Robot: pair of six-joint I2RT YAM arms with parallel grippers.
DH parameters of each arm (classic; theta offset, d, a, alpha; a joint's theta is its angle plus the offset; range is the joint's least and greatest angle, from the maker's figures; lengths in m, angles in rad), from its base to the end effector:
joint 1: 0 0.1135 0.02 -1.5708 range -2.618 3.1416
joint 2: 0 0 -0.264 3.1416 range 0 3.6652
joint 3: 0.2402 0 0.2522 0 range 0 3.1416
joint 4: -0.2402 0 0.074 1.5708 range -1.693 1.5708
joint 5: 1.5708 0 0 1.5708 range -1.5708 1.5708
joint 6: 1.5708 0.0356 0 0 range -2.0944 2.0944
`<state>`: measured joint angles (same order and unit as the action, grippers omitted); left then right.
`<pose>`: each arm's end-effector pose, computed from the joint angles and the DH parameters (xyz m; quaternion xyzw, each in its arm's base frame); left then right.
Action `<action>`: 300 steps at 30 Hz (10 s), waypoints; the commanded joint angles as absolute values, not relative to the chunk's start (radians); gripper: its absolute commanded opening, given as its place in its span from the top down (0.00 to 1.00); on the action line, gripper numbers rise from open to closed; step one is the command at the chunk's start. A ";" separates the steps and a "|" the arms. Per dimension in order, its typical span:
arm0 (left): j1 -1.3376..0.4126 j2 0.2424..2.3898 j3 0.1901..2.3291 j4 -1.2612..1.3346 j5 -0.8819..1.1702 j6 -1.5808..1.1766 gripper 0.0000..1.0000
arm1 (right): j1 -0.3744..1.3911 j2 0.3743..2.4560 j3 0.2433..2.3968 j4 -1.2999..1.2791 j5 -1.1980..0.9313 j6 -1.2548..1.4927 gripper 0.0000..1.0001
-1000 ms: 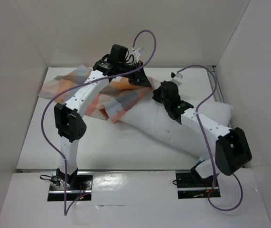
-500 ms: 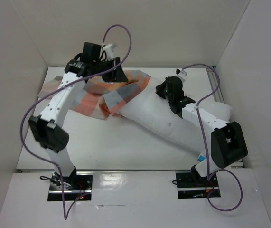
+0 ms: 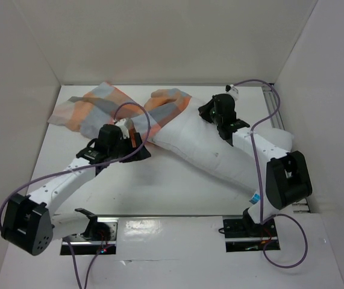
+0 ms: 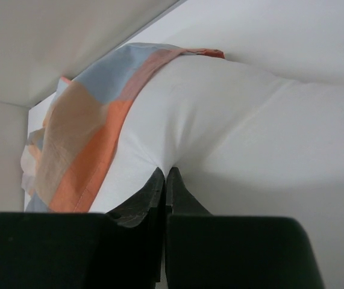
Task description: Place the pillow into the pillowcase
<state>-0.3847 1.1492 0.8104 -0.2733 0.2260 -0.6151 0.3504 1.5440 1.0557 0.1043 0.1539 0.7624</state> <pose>0.2305 -0.1019 0.2671 -0.0497 0.8818 -0.3075 0.3542 0.3387 0.1180 0.2746 0.2112 0.8003 0.2403 0.5071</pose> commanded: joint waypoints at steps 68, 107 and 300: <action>-0.394 1.381 0.796 0.066 -0.163 -0.907 1.00 | 0.342 1.618 1.327 -0.099 -0.017 0.472 0.23; -0.422 1.471 0.509 0.538 -0.089 -0.804 0.30 | 0.623 1.427 1.293 -0.489 0.244 0.112 0.00; -0.325 2.010 2.114 -0.674 0.622 -0.472 1.00 | 0.948 1.161 0.779 -0.140 0.402 0.291 0.76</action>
<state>-0.3115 2.1254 2.1185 -0.7975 0.4194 -0.4271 0.9401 1.1828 0.7708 -0.1307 0.3691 0.2905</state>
